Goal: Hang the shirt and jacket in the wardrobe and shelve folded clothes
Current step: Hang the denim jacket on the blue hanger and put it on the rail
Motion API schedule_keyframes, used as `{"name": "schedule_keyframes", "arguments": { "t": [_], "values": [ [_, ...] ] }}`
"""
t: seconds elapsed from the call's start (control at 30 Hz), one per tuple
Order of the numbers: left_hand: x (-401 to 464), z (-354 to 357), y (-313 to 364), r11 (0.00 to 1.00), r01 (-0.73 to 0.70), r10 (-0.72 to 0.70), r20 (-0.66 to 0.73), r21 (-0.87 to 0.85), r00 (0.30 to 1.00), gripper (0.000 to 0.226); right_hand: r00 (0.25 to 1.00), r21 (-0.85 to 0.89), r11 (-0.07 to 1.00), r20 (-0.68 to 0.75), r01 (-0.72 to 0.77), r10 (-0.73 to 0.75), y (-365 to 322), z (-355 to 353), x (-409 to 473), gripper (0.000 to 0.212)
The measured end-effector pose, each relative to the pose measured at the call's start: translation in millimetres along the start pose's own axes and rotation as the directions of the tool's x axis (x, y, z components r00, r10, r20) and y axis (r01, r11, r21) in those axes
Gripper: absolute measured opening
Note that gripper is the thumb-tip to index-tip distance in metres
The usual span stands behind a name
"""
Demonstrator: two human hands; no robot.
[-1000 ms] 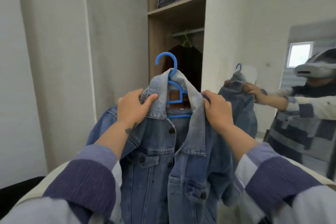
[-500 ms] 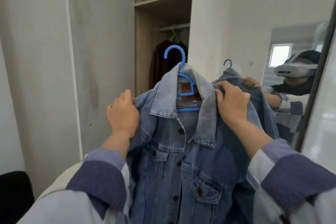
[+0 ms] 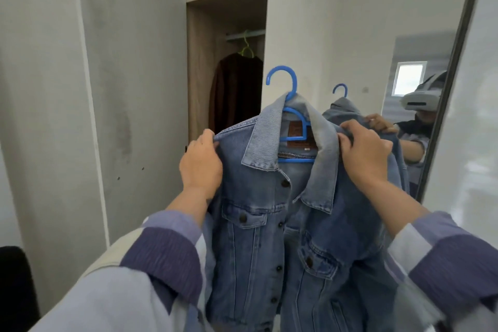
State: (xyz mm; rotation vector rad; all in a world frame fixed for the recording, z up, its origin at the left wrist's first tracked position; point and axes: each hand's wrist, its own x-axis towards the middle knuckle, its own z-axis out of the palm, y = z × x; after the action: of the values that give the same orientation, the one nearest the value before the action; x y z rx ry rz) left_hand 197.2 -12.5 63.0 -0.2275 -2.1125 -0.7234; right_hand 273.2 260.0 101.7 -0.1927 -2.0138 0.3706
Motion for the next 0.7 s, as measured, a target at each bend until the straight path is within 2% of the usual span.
{"name": "schedule_keyframes", "arguments": {
  "t": [0.07, 0.2, 0.3, 0.37, 0.43, 0.47, 0.57, 0.63, 0.7],
  "values": [
    [11.2, -9.1, -0.1, 0.996, 0.066, -0.065, 0.019, -0.058, 0.998, 0.006, 1.0, -0.015, 1.0, 0.031, 0.005, -0.005, 15.5, -0.7, -4.6, 0.014],
    [33.5, -19.5, -24.0, 0.998, -0.055, 0.055, 0.076, -0.001, 0.996, 0.014, 0.997, 0.006, 0.999, 0.069, 0.036, -0.037, 27.0, -0.5, -11.5, 0.014],
    [35.7, -17.4, -34.9, 0.985, -0.135, 0.12, 0.138, 0.105, 0.983, 0.034, 0.998, 0.033, 0.999, 0.05, 0.039, -0.041, 17.7, 1.8, -8.9, 0.015],
    [29.5, -16.4, -40.8, 0.964, -0.096, 0.054, 0.171, 0.247, 0.984, 0.055, 1.0, 0.037, 0.999, 0.015, 0.023, -0.024, 13.8, 3.9, -7.3, 0.017],
    [22.8, -16.2, -40.6, 0.95, -0.058, 0.013, 0.146, 0.307, 0.989, 0.067, 1.0, 0.016, 1.0, 0.0, 0.023, -0.023, 10.7, 8.6, -8.6, 0.018],
    [20.1, -14.6, -36.1, 0.954, -0.08, 0.042, 0.137, 0.289, 0.99, 0.064, 1.0, 0.008, 1.0, 0.003, 0.03, -0.03, 7.6, 12.7, -10.8, 0.019],
    [15.6, -2.5, -14.8, 0.958, -0.234, 0.199, 0.205, 0.166, 0.958, 0.035, 0.998, -0.002, 0.998, 0.014, 0.062, -0.062, -8.9, 27.5, -18.9, 0.019],
    [17.0, 2.9, -9.0, 0.973, -0.222, 0.208, 0.2, 0.053, 0.958, 0.02, 0.997, -0.001, 0.997, 0.029, 0.074, -0.074, -17.2, 30.8, -19.5, 0.021],
    [22.4, 4.2, -12.8, 0.986, -0.167, 0.166, 0.149, -0.008, 0.975, 0.015, 0.992, -0.014, 0.994, 0.065, 0.104, -0.103, -16.9, 29.5, -15.5, 0.023]
  ]
}}
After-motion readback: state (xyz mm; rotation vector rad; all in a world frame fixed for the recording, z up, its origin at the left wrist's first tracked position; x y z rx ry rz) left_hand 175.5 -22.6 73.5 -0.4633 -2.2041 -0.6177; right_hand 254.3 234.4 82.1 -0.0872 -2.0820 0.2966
